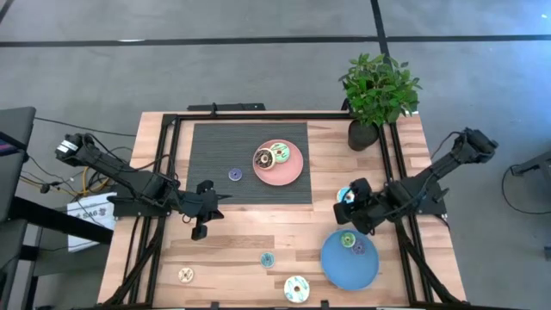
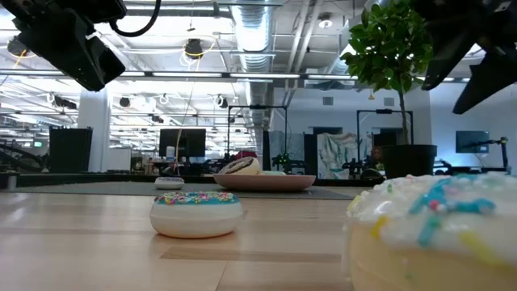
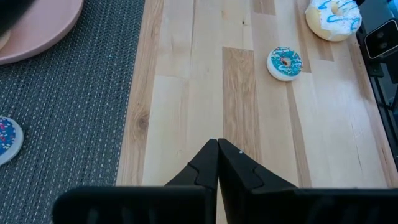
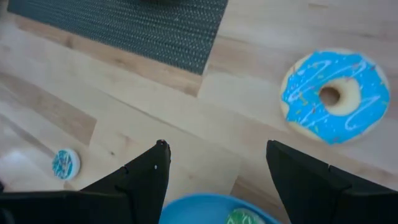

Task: Pick & Place donuts
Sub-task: Put the big blue donut on the pink plate

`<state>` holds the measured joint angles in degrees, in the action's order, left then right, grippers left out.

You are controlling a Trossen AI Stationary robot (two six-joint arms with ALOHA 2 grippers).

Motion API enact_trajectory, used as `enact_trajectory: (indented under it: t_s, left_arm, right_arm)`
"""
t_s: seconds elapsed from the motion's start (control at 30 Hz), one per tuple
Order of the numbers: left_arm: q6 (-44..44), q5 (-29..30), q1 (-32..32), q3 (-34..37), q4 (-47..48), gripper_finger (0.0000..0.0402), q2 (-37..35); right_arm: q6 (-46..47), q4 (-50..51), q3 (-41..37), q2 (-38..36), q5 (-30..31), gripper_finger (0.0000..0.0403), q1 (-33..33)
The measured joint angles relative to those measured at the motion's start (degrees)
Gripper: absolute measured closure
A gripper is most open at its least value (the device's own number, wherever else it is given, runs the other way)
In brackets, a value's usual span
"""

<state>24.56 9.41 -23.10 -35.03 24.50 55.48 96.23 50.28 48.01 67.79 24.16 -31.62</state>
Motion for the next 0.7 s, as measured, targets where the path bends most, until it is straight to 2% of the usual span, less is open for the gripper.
enact_trajectory:
  t_s: [0.7]
  left_arm:
    - [0.1,0.0,0.0,0.0,0.0,0.0402,0.0]
  right_arm:
    - [-0.9,0.2,0.0,0.0,-0.2,0.0148,1.8]
